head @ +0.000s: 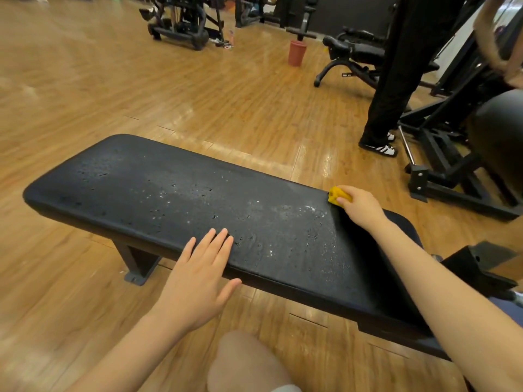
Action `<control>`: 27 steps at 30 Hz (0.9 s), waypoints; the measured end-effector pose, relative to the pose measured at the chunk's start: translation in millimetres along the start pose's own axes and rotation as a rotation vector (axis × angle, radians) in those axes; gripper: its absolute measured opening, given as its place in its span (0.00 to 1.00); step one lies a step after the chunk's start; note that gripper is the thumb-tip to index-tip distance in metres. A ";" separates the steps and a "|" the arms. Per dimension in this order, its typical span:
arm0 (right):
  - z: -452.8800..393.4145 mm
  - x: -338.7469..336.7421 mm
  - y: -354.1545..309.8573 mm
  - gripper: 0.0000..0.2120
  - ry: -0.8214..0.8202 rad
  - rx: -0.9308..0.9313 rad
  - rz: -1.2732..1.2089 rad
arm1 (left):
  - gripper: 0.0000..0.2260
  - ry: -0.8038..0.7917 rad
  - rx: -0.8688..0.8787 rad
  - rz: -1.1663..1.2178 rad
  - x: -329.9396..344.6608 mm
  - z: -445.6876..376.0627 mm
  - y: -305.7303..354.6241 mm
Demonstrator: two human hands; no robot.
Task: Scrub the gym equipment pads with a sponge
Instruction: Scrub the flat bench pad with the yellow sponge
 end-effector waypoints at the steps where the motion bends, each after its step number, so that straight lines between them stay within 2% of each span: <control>1: 1.5 2.1 -3.9 0.19 0.000 -0.001 0.030 | 0.32 0.008 -0.001 0.004 0.6 0.0 0.7; 6: 32.9 8.6 -32.7 0.19 -0.025 -0.095 0.063 | 0.33 0.024 -0.010 0.009 0.5 -0.6 4.3; 16: 137.5 35.0 -81.4 0.18 -0.112 -0.602 -0.038 | 0.34 0.072 -0.017 0.018 1.7 2.0 6.0; 19: 136.1 31.6 -80.2 0.18 -0.171 -0.586 -0.120 | 0.34 0.079 -0.010 0.018 3.2 1.9 5.0; 21: 126.3 24.3 -78.8 0.18 -0.186 -0.528 -0.264 | 0.34 0.076 -0.017 0.016 3.7 2.2 5.6; 23: 107.2 8.6 -74.5 0.19 -0.106 -0.472 -0.333 | 0.34 0.082 -0.030 0.012 4.1 2.7 6.3; 27: 42.3 -20.5 -55.9 0.17 0.048 -0.311 -0.229 | 0.34 0.088 -0.029 0.014 7.1 2.5 7.6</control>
Point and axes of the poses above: each hand's wrist, its own z-axis away from the middle knuckle, its own x-axis out of the palm, y = z × x, the point moved 4 cm from there along -z, towards the middle knuckle, and after that the axes turned 12 degrees about -x, right-handed, at the moved point
